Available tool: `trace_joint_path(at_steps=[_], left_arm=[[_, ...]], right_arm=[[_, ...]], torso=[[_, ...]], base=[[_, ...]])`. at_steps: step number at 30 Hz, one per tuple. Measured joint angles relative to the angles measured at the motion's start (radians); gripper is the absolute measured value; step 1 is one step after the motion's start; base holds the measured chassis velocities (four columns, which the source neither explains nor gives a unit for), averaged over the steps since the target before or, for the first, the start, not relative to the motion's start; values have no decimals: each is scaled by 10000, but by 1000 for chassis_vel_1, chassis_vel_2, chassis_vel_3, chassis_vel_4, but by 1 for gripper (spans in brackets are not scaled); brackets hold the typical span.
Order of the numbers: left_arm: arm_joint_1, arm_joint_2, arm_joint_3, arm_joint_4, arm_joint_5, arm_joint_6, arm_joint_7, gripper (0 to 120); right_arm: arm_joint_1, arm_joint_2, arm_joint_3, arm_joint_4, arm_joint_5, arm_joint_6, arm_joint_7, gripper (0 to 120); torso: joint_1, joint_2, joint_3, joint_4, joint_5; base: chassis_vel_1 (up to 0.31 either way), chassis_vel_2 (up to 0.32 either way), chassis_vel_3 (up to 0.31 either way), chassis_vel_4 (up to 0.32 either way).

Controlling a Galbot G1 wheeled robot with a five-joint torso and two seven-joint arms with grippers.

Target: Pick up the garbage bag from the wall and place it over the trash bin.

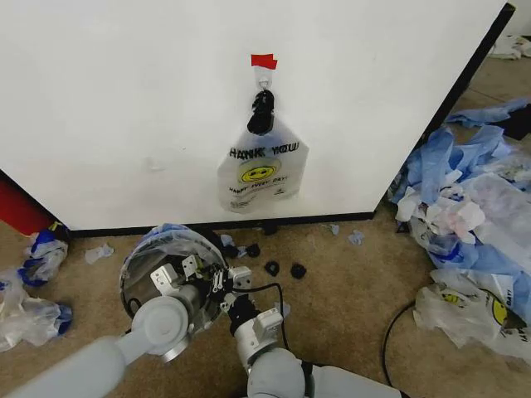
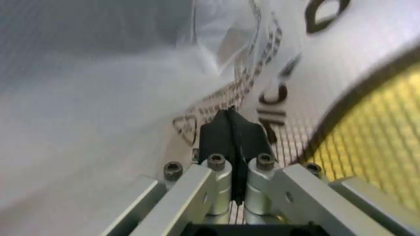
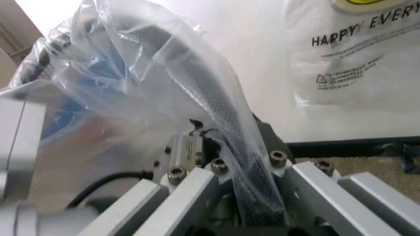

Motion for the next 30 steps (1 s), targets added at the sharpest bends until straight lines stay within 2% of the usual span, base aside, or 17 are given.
trace_joint_path(at_steps=[17,30], left_arm=[[-373,318,108,336,314,-76,268,0],[-550,246,351,453,557,-187,330,0]], right_arm=[[-484,-111,-88,70,-272,42,-86,0],[-635,-190,-43,124,-389,54,-85,0]], torso=[[0,0,0,-1,0],[0,0,0,-1,-1]], base=[[0,0,0,0],[0,0,0,0]])
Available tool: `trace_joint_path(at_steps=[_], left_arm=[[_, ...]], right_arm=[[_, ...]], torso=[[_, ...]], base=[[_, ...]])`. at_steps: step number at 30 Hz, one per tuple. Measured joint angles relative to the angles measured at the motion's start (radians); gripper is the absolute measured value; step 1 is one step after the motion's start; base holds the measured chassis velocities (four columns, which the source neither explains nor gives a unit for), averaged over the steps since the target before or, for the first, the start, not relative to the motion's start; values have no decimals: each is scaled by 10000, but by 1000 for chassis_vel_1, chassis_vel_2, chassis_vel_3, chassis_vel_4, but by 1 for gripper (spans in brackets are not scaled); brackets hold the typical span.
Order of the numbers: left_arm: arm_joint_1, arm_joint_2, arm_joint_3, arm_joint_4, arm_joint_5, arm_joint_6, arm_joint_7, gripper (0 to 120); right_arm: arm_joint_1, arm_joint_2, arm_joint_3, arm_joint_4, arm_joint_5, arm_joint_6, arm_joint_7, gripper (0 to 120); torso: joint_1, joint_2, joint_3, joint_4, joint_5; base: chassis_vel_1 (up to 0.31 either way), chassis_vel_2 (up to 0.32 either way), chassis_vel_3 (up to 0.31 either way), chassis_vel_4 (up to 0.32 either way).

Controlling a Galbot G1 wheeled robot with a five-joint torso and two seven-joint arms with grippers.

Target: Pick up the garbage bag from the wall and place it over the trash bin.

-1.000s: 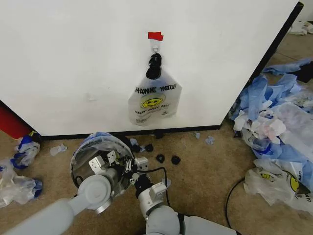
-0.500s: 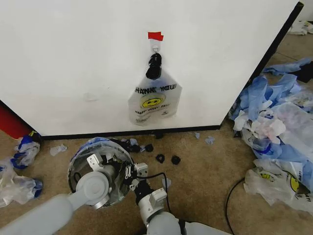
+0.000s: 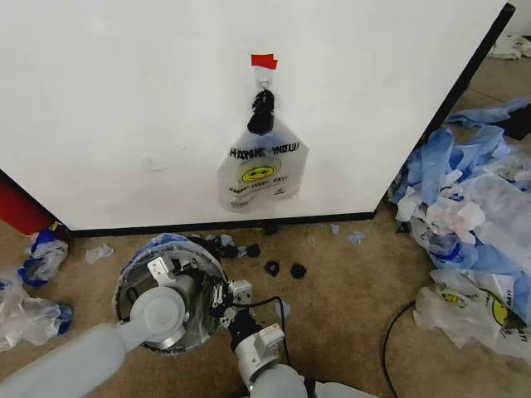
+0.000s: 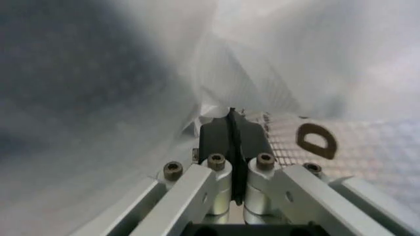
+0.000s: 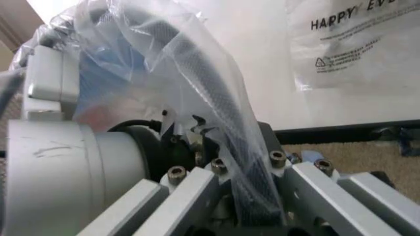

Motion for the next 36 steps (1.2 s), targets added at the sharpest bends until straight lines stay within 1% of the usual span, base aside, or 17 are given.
trace_joint_path(at_steps=[6,7,12,14,15,18,22,26,33,36], left_arm=[[410,505,-359,-523,-62,63,-109,0],[410,505,-359,-523,-62,63,-109,0],[1120,1066,-1133,-1006,-173,150,-137,0],[1730,1380,-1690,-1308,-176,203,-112,0],[1730,1380,-1690,-1308,-176,203,-112,0],[2529,1721,-2308,-1707,-176,233,-88,0],[3396,2059,-2908,-2231,-184,246,-76,0],[3749,2141,-3178,-2554,-192,246,-104,0],[4423,2310,-3754,-3083,-215,254,-112,0],[4613,2558,-3985,-3488,-223,223,-134,0]], right_arm=[[12,42,98,-29,181,-32,99,0],[12,42,98,-29,181,-32,99,0],[100,134,223,-134,309,-59,203,0],[153,187,278,-198,344,-67,236,0],[153,187,278,-198,344,-67,236,0],[176,241,331,-314,363,-85,300,0],[212,340,390,-489,472,-144,424,0],[247,395,419,-628,581,-188,468,0],[267,409,486,-788,703,-218,527,0],[210,382,532,-802,764,-251,552,0]], torso=[[0,0,0,0,0],[0,0,0,0,0],[0,0,0,0,-2],[0,0,0,1,0],[0,0,0,1,0],[0,0,-1,0,0],[0,0,-1,2,1],[0,0,0,-2,0],[0,0,-1,1,-1],[0,0,0,-1,0]], base=[[0,0,0,0],[0,0,0,0],[0,0,0,0],[0,0,0,0],[0,0,0,0],[0,0,0,0],[0,0,0,0],[0,0,0,0],[0,0,0,0],[0,0,0,0]])
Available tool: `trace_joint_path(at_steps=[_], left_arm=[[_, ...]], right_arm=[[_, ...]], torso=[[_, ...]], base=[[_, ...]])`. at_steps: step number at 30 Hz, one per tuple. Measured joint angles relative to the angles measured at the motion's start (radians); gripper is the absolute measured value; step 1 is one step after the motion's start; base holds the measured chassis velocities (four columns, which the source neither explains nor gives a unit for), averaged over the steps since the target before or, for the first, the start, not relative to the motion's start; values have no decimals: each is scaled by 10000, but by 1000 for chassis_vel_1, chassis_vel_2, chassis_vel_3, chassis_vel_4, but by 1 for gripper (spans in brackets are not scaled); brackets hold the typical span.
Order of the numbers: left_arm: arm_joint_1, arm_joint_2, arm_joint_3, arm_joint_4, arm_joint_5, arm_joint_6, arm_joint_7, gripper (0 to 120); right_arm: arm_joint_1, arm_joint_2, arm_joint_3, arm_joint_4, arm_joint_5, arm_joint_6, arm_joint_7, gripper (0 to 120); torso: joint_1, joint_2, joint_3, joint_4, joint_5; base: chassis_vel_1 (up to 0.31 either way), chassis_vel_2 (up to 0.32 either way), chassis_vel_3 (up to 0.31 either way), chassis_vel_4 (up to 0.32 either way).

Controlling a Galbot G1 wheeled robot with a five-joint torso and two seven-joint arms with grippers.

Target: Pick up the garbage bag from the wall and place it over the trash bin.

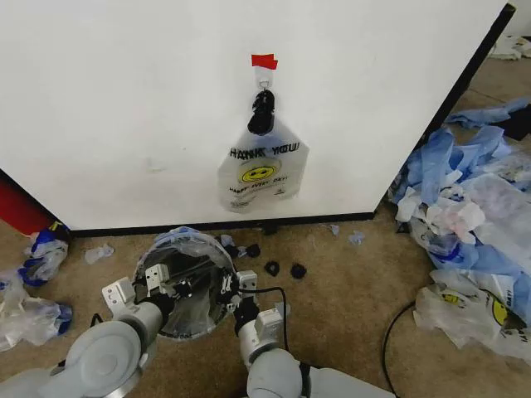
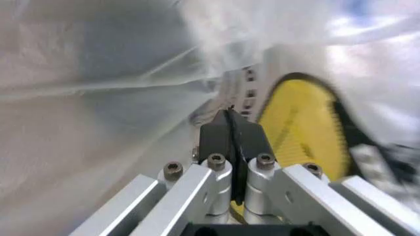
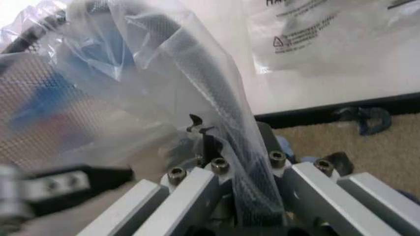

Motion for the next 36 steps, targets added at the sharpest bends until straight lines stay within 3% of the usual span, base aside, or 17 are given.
trace_joint_path(at_steps=[6,12,24,36], left_arm=[[210,529,-456,-1020,285,-22,-22,0],[-80,941,-474,-1486,1674,95,597,0],[-54,796,-374,-1275,2178,92,886,0],[25,604,-293,-985,2366,12,978,0]], right_arm=[[-191,52,241,31,155,-126,276,0],[-704,69,982,347,693,-391,862,0],[-974,616,1933,763,3066,-890,2181,0],[-1347,633,1966,781,3317,-1560,2804,0]], torso=[[0,0,0,2,1],[0,0,0,0,1],[0,0,0,1,0],[0,0,0,2,0]], base=[[0,0,0,0],[0,0,0,0],[0,0,0,0],[0,0,0,0]])
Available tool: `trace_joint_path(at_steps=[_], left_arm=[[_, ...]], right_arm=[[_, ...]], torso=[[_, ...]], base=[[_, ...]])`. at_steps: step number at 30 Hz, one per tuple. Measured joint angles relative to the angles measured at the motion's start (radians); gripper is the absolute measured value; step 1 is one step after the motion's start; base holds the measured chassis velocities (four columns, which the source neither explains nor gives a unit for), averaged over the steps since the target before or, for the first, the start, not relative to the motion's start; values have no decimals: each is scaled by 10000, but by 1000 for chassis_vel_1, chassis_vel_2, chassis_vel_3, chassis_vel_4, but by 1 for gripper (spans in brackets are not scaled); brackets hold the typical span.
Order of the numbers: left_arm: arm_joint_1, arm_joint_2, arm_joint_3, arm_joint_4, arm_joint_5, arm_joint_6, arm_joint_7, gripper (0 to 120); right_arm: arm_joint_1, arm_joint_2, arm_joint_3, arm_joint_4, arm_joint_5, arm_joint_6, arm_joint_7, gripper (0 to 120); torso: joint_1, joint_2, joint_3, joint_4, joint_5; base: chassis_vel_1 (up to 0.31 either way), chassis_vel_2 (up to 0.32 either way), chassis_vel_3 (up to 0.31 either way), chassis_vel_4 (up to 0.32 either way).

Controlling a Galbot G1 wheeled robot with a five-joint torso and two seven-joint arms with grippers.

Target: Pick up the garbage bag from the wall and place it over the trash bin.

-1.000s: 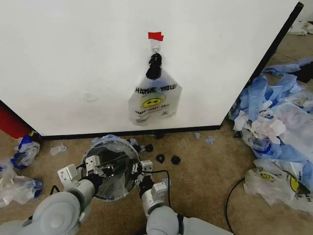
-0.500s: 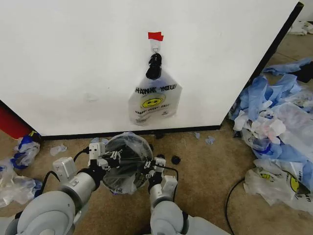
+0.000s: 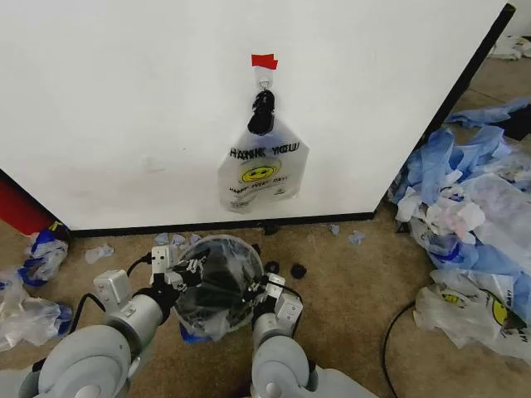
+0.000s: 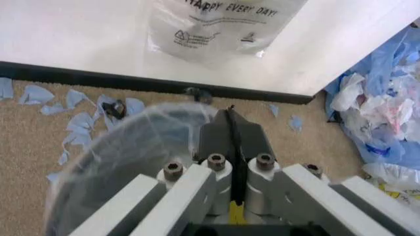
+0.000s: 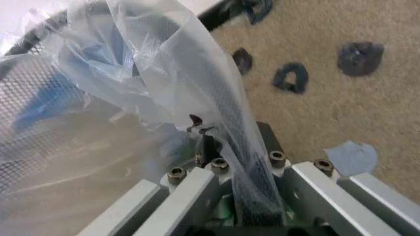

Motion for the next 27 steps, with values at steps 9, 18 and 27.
trace_joint_path(at_steps=[9,18,27], left_arm=[[130,-68,-6,107,114,-58,52,0],[205,-107,12,261,208,-91,133,0],[274,-144,29,420,387,-156,172,1]], right_arm=[[9,-8,130,-432,-145,20,-362,0],[-29,-39,300,-557,-112,-254,-365,0],[-146,-161,316,-480,-291,-406,-328,7]], torso=[[0,0,0,0,0],[0,1,-1,-3,0],[0,1,2,1,0]], base=[[0,0,0,0],[0,0,0,0],[0,0,0,0]])
